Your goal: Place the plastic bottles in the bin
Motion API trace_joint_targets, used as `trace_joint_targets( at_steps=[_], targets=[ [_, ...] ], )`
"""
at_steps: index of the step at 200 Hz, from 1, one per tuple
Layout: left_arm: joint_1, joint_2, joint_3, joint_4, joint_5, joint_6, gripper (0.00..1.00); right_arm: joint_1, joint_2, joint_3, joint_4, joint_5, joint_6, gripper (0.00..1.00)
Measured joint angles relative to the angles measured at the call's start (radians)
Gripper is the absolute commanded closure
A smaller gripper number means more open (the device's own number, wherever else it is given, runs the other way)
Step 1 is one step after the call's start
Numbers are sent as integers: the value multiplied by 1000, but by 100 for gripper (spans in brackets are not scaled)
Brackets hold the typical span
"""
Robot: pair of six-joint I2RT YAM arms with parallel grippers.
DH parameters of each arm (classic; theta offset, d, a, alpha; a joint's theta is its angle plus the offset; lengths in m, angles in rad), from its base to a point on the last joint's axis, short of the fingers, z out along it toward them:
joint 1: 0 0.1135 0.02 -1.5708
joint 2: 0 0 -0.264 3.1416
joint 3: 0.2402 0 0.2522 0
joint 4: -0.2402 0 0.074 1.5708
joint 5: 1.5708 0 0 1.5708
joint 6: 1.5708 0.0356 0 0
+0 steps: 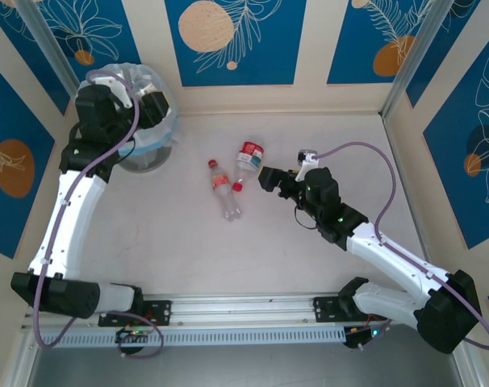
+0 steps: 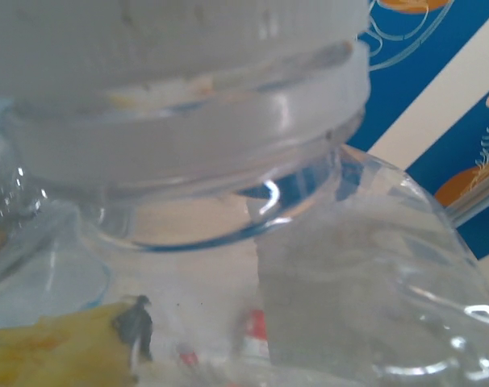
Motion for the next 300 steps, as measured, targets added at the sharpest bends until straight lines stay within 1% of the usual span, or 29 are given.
trace_joint_targets(
  at_steps=[55,66,102,145,176,200,240,262,283,300],
  targets=[
    [109,187,278,-87,13,122,30,-6,0,-12,-22,-2,54,0],
    [138,224,330,-108,12,132,28,-6,0,-20,-22,-10,58,0],
    [224,361,479,-139,-6,164,29,-7,0,-30,-10,-61,48,0],
    [293,564,676,-190,-50,183,31,-22,-27,-30,-18,-80,37,0],
    [316,654,734,-196,-73,219,31,-39,-69,-40,-27,-79,38,0],
    [317,700,768,-212,-115,294,30,-50,-89,-55,-39,-79,39,0],
    [317,726,777,-243,-176,415,26,-65,-103,-75,-46,-79,39,0],
    [317,733,778,-251,-222,453,25,-72,-103,-76,-50,-79,40,0],
    [317,741,778,-261,-241,482,24,-74,-103,-76,-51,-80,46,0],
    [317,753,780,-264,-248,497,20,-75,-103,-76,-53,-80,50,0]
  ],
)
